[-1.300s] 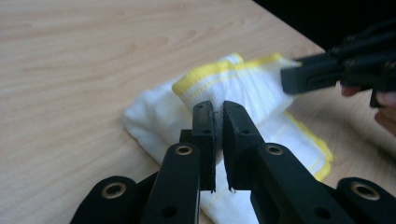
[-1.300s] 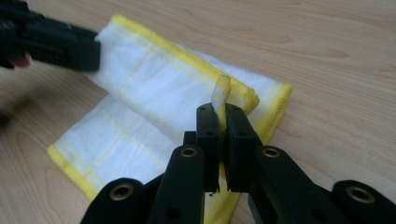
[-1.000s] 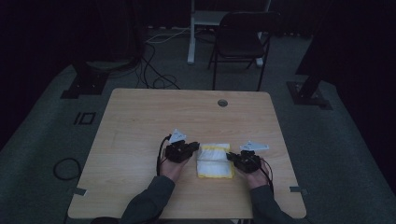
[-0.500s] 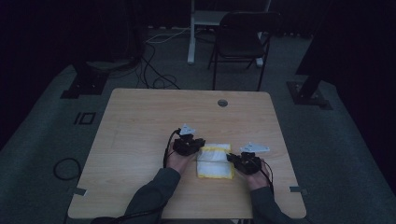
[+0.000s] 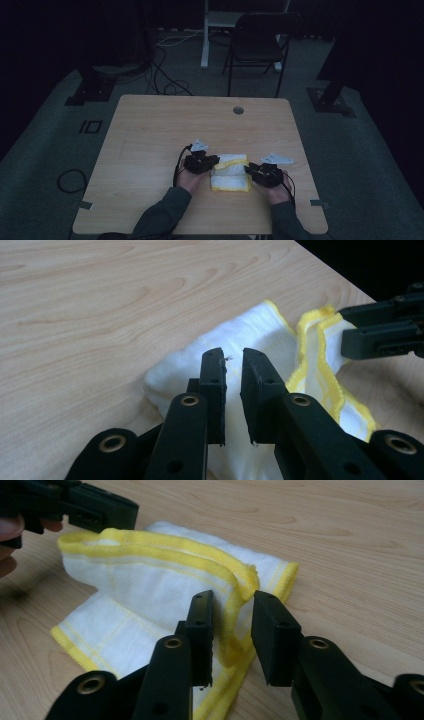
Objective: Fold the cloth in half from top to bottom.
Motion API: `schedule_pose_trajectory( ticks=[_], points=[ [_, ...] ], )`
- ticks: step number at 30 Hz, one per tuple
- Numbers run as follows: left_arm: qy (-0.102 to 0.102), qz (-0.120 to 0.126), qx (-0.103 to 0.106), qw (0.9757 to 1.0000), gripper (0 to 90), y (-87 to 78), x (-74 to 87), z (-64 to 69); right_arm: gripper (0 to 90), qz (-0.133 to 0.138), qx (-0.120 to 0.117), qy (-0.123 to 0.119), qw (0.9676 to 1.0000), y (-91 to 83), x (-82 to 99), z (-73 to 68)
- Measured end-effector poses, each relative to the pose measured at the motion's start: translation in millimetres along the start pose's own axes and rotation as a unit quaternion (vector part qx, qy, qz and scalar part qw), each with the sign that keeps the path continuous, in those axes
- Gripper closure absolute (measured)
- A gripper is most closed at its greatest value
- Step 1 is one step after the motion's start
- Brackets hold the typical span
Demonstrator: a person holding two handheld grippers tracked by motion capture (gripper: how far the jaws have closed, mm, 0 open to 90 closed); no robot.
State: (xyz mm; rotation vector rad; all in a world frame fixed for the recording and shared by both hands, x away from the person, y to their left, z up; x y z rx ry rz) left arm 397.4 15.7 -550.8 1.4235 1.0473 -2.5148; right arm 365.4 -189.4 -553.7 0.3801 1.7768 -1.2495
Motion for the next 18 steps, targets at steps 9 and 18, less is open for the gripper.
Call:
schedule_pose_trajectory(
  ticks=[9,18],
  points=[
    [0.004,-0.005,0.002,1.0,80.5,-2.1,12.2,5.7,65.5,0.012,0.01,0.014,0.9998,-6.4,-2.6,7.8],
    [0.009,-0.007,0.002,0.9999,80.1,-5.1,21.5,10.0,64.5,0.026,0.012,0.022,0.9993,-11.6,-6.5,11.5]
  ],
)
Point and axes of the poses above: each handheld gripper's, and its own axes: y roughly forward along the jaws, x roughly out of its underside, z roughly to its right, the point moved 6 cm from there along y, roughly forward along the jaws, and after that the axes turned 7 degrees about x, right-handed, at the moved point
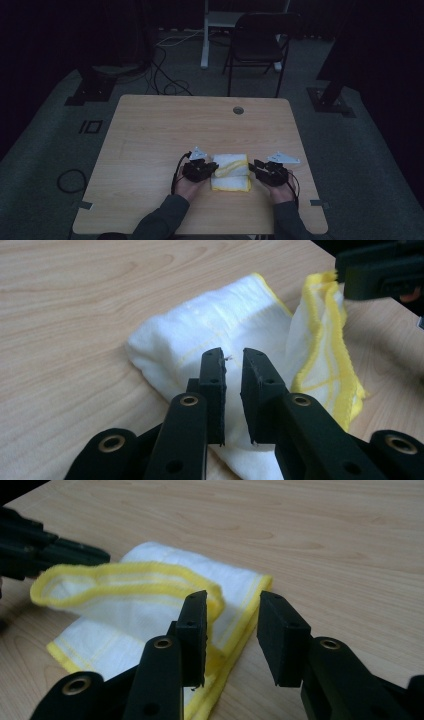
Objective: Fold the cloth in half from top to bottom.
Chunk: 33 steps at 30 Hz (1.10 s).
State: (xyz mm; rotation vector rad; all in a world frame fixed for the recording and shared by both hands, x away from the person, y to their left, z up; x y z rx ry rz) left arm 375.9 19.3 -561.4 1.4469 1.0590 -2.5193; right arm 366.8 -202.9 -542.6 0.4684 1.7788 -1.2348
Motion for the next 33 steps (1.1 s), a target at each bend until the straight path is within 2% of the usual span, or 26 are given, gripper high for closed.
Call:
schedule_pose_trajectory(
  ticks=[8,17,19,26,33],
  points=[
    [0.004,-0.009,0.001,0.9999,79.7,0.7,11.2,5.2,64.5,0.01,0.009,0.011,0.9999,-3.8,-2.2,6.9],
    [0.014,-0.009,0.0,0.9999,78.7,-4.8,18.7,11.4,64.5,0.007,0.009,0.012,0.9999,-3.2,-0.7,9.0],
    [0.025,-0.009,-0.009,0.9996,78.0,-8.5,20.1,12.5,64.3,0.006,0.011,0.012,0.9999,-2.8,0.0,10.0],
    [0.032,-0.002,-0.02,0.9993,73.2,-16.5,19.3,11.0,64.0,0.001,0.016,0.008,0.9998,-0.3,3.5,12.7],
    [0.039,0.008,-0.043,0.9983,66.9,-29.6,18.3,2.1,63.4,-0.014,0.03,0.009,0.9994,5.0,11.7,20.8]
  ],
)
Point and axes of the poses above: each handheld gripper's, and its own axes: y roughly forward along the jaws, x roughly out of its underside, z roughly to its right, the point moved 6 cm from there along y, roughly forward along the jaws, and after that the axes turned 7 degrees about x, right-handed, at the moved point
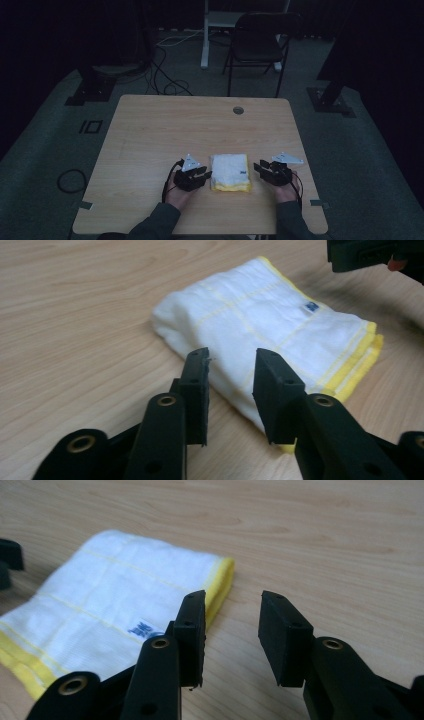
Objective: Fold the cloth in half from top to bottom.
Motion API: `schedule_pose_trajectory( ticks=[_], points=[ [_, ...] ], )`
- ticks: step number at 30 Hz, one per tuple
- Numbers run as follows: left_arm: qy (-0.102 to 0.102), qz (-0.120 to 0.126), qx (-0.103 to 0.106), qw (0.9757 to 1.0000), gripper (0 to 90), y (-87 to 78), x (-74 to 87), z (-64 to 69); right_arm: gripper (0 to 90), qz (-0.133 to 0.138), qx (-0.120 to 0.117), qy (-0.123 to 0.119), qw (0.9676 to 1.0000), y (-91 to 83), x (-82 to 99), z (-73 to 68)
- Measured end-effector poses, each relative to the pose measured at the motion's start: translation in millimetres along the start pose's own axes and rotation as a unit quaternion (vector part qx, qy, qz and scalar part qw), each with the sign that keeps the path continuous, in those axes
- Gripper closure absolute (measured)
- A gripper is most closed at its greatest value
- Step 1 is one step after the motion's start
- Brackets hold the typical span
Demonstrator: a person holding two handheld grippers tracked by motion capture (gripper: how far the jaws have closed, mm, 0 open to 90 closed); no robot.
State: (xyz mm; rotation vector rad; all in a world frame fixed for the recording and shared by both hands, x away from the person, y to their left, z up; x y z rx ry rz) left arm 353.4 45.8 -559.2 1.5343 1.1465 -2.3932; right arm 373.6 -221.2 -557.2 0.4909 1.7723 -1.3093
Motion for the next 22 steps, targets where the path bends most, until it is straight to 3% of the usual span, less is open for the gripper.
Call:
schedule_pose_trajectory(
  ticks=[7,8,14,22],
  points=[
    [-0.006,0.004,-0.021,0.9998,60.8,-10.0,4.3,-13.8,61.9,-0.01,0.01,-0.003,0.9999,4.4,3.7,4.8],
    [-0.012,0.003,-0.035,0.9993,60.6,-13.9,6.8,-21.3,61.6,-0.013,0.013,-0.001,0.9998,6.9,6.1,7.4],
    [-0.016,-0.003,-0.067,0.9976,59.6,-20.9,13.6,-38.3,60.8,-0.024,0.027,0.005,0.9993,12.4,12.5,18.0],
    [-0.028,-0.011,-0.091,0.9954,58.8,-24.4,19.4,-53.9,60.3,-0.032,0.038,0.002,0.9987,16.9,14.4,24.3]
  ],
)
Point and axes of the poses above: each handheld gripper's, and its own axes: y roughly forward along the jaws, x roughly out of its underside, z roughly to its right, the point moved 6 cm from there along y, roughly forward along the jaws, and after that the axes turned 7 degrees about x, right-handed, at the moved point
